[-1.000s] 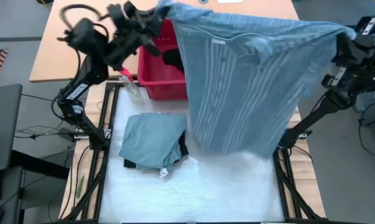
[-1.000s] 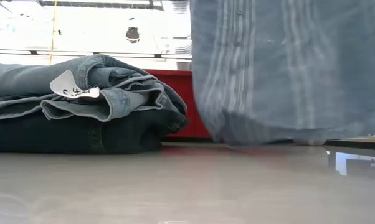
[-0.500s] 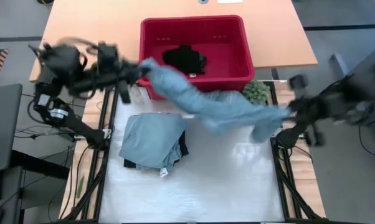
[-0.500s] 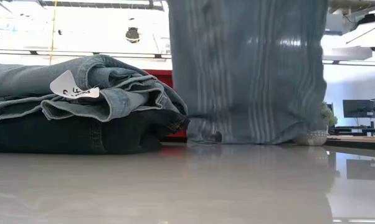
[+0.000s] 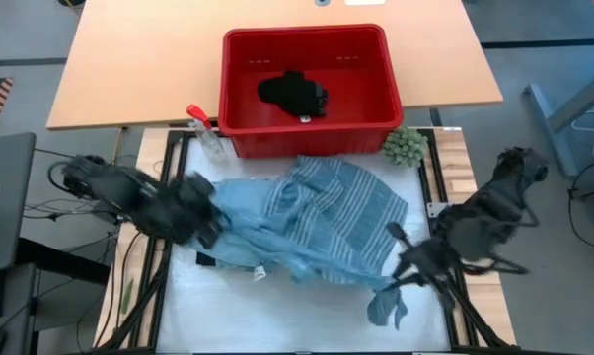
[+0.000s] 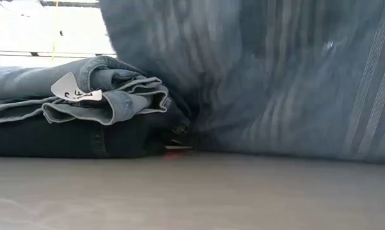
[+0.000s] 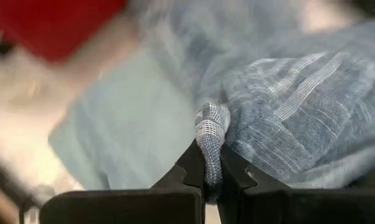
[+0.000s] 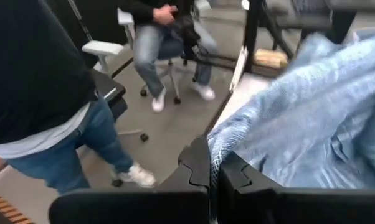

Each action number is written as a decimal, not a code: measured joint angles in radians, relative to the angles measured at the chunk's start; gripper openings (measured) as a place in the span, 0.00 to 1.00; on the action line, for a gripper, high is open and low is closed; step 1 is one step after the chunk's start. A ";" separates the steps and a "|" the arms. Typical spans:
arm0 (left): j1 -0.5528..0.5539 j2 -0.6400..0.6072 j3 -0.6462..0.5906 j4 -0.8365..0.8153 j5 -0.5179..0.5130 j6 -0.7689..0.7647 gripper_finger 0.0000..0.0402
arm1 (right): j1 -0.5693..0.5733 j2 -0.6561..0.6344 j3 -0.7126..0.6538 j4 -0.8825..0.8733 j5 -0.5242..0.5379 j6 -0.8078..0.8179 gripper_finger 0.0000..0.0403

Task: Fold Laundry from Bin
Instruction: Fold the light blue polo shirt

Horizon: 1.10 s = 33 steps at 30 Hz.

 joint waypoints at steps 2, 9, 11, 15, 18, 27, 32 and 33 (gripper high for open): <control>-0.045 -0.005 -0.175 0.082 0.014 -0.105 0.00 | -0.037 -0.008 -0.053 0.052 -0.057 0.031 0.05; -0.130 -0.017 -0.586 0.369 0.314 -0.265 0.00 | -0.187 -0.050 -0.338 0.308 -0.343 0.174 0.05; -0.153 -0.017 -0.632 0.373 0.353 -0.319 0.02 | -0.235 -0.045 -0.392 0.336 -0.393 0.219 0.05; -0.201 -0.015 -0.661 0.379 0.440 -0.282 0.11 | -0.321 -0.013 -0.442 0.327 -0.448 0.228 0.06; -0.234 -0.011 -0.663 0.383 0.470 -0.242 0.22 | -0.407 0.033 -0.450 0.324 -0.519 0.166 0.06; -0.279 -0.011 -0.664 0.608 0.410 -0.199 0.56 | -0.539 0.232 -0.450 0.395 -0.730 0.073 0.07; -0.276 -0.011 -0.664 0.932 0.029 -0.107 0.61 | -0.557 0.310 -0.450 0.441 -0.783 0.052 0.06; -0.266 -0.011 -0.664 1.006 -0.044 -0.049 0.60 | -0.559 0.318 -0.450 0.439 -0.790 0.053 0.06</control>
